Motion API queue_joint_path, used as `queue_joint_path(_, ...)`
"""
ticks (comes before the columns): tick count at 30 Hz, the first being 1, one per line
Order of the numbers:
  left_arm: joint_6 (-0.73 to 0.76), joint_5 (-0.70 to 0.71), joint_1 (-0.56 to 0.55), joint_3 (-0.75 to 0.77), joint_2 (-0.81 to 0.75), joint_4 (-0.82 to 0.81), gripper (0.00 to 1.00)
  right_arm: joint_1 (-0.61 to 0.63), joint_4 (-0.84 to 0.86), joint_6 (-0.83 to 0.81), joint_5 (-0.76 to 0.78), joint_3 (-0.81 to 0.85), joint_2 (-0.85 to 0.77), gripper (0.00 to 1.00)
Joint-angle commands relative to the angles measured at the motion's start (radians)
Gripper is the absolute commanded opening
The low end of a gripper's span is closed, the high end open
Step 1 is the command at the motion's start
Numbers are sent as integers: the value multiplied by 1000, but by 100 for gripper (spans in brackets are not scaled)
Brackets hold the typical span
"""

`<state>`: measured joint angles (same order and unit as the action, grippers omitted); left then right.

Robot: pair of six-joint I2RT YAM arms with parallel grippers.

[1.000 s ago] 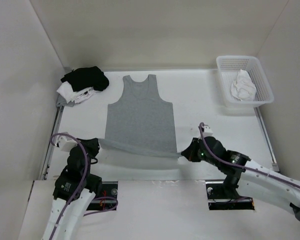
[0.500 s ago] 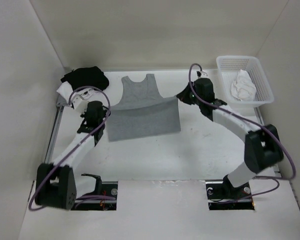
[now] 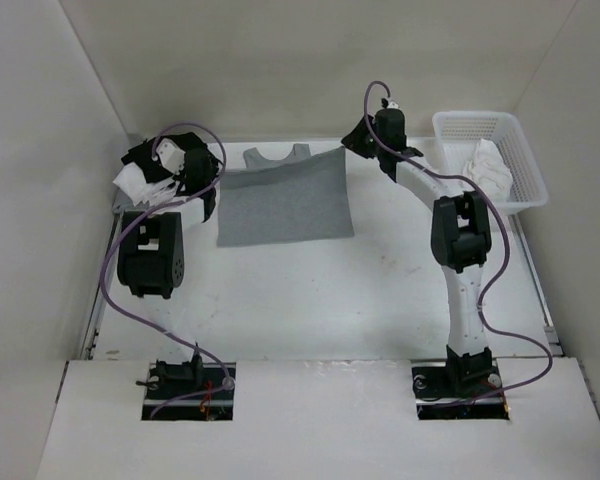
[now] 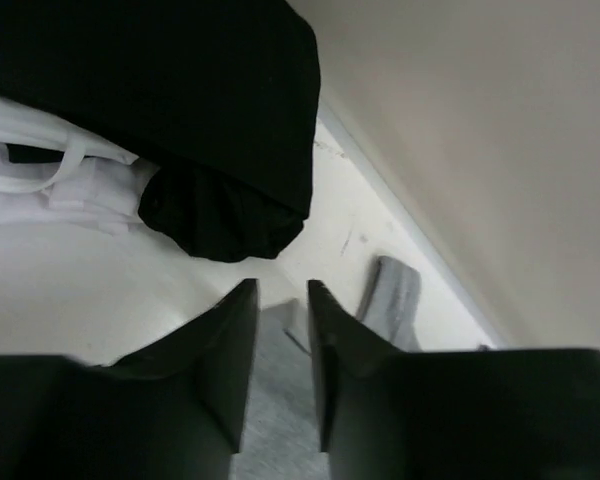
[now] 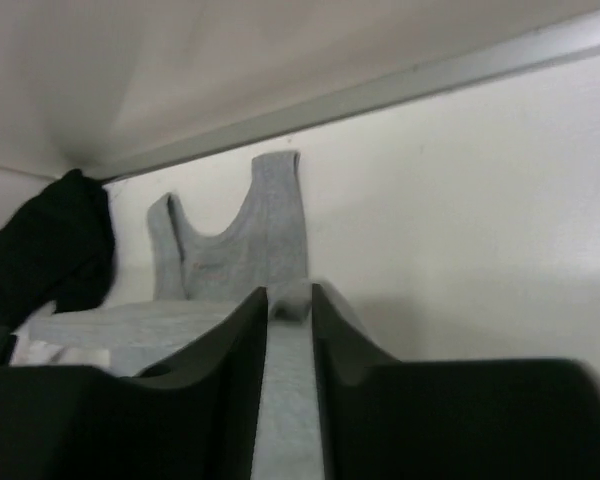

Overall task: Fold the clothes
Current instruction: Fold the tank top

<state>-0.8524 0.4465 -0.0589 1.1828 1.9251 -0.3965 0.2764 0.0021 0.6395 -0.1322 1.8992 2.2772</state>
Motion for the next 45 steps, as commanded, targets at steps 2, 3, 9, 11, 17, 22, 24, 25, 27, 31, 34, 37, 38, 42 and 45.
queue_joint_path(2,48,-2,6,37,-26,-93,29,2,13,-23,54,66,15,42)
queue_joint_path(3,64,3,-3,9,-58,-117,29,7,28,-29,55,39,-7,43)
queue_joint_path(9,136,41,-129,-280,-314,-219,29,36,116,-37,78,-271,-209,47)
queue_joint_path(11,133,75,-178,-404,-397,-220,29,42,157,-35,92,-403,-283,40)
queue_joint_path(17,9,45,-212,-688,-601,-46,35,63,199,18,124,-748,-461,16)
queue_joint_path(22,-77,-101,-131,-810,-710,42,47,89,203,58,160,-914,-538,47)
queue_joint_path(24,-92,-187,-91,-822,-692,32,50,91,208,80,143,-959,-550,49)
queue_joint_path(25,-97,-230,-71,-822,-671,22,52,94,216,84,134,-976,-556,50)
queue_joint_path(27,-105,-300,-32,-827,-626,-25,53,106,246,95,123,-1026,-576,52)
queue_joint_path(31,-142,-386,0,-836,-548,-134,53,117,285,114,123,-1083,-594,52)
queue_joint_path(34,-168,-407,3,-838,-502,-159,51,117,292,126,114,-1086,-579,52)
queue_joint_path(37,-177,-397,9,-831,-454,-180,46,117,303,138,99,-1083,-559,52)
queue_joint_path(38,-181,-397,12,-830,-440,-194,43,117,305,144,91,-1083,-553,51)
queue_joint_path(42,-201,-396,15,-830,-410,-229,31,116,326,166,79,-1086,-538,48)
queue_joint_path(45,-208,-379,17,-833,-405,-231,27,114,338,186,46,-1082,-519,46)
